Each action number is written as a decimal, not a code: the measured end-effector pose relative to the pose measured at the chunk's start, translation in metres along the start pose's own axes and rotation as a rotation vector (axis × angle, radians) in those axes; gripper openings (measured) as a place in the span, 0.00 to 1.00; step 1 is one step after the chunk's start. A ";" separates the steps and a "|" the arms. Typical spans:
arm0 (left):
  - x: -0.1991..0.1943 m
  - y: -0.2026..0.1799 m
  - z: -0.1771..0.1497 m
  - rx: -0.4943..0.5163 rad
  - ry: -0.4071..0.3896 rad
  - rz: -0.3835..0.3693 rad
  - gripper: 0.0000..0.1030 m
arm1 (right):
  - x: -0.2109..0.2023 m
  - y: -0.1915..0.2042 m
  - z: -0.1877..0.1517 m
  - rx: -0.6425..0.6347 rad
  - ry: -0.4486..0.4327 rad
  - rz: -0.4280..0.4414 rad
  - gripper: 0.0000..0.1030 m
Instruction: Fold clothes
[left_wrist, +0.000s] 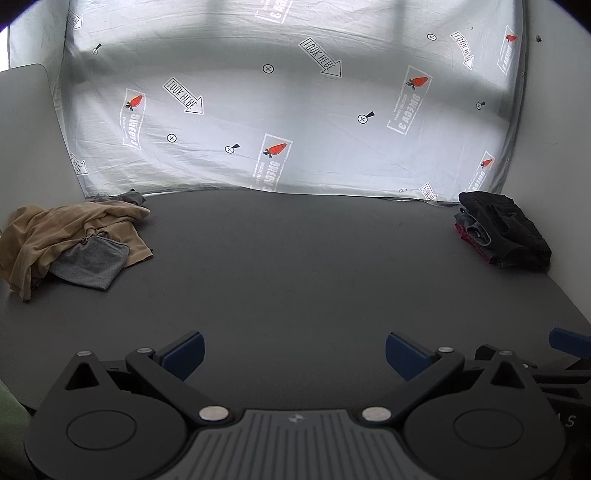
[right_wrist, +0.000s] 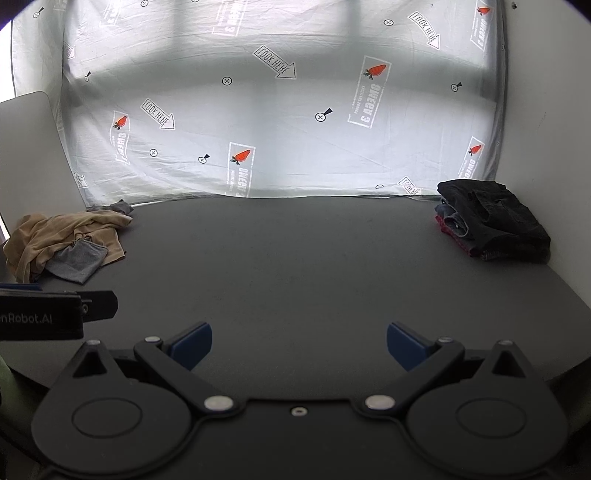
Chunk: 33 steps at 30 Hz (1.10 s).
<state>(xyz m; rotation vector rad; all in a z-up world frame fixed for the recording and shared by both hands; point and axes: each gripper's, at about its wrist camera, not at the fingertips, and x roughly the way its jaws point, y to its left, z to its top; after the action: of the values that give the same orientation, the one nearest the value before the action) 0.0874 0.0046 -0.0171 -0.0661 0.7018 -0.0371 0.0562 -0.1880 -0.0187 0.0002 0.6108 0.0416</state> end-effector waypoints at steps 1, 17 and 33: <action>0.007 0.004 0.005 -0.011 0.016 0.013 1.00 | 0.012 -0.003 0.004 0.011 0.016 0.003 0.99; 0.108 0.092 0.068 -0.256 0.248 0.241 1.00 | 0.215 0.069 0.079 -0.234 0.206 0.204 0.99; 0.214 0.412 0.110 -0.525 0.431 0.381 1.00 | 0.334 0.364 0.147 -0.573 0.135 0.314 0.98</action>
<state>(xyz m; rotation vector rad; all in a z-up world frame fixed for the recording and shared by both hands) 0.3270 0.4086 -0.1012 -0.4356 1.1317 0.5129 0.3991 0.1906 -0.0854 -0.4651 0.7125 0.5231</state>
